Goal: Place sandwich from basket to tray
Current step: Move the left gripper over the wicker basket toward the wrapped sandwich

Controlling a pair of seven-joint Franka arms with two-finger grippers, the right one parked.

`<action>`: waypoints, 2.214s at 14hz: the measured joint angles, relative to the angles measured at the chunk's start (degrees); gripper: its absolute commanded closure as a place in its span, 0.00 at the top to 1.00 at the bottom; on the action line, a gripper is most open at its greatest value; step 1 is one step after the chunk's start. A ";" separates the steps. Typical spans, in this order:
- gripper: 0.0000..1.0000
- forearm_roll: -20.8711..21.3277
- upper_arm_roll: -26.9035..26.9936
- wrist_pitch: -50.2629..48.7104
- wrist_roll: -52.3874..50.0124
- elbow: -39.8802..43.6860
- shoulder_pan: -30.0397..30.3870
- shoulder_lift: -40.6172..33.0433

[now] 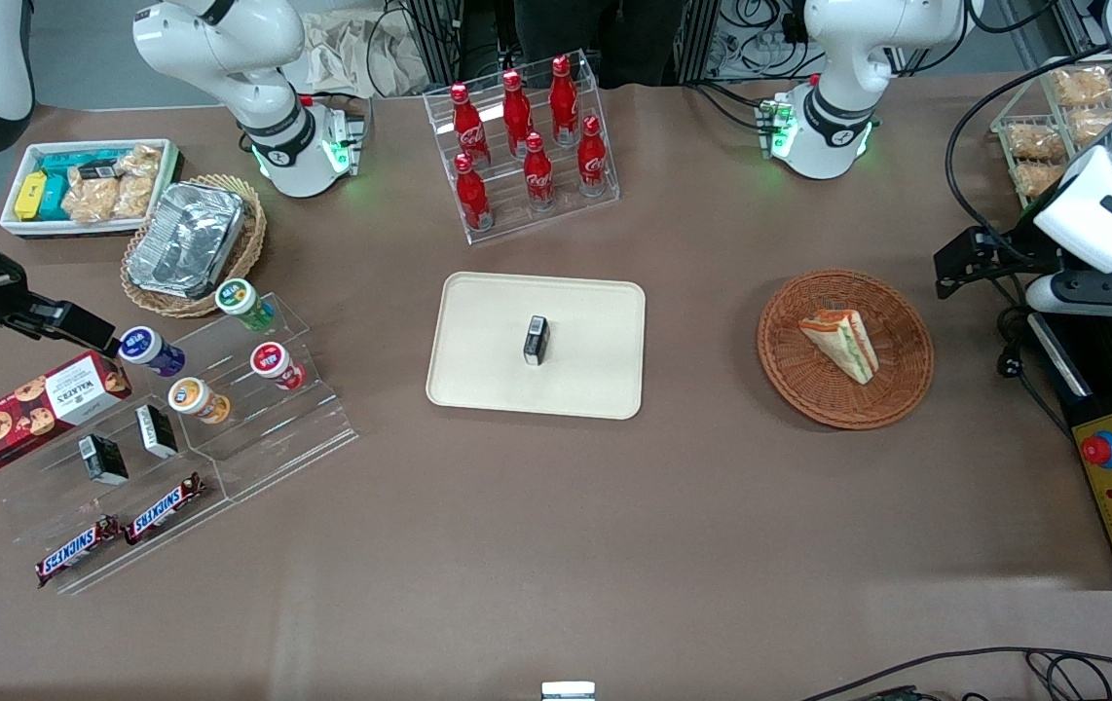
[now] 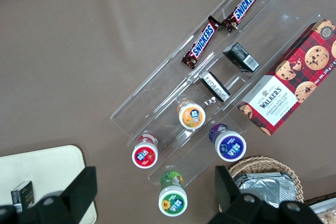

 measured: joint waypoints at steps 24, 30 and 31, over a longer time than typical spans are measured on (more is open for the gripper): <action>1.00 0.48 0.18 6.50 -33.71 -15.93 -0.06 -5.34; 1.00 0.45 -0.06 15.39 -42.48 -25.29 -0.08 -6.21; 1.00 0.45 -0.13 17.83 -43.18 -27.95 -0.10 -6.78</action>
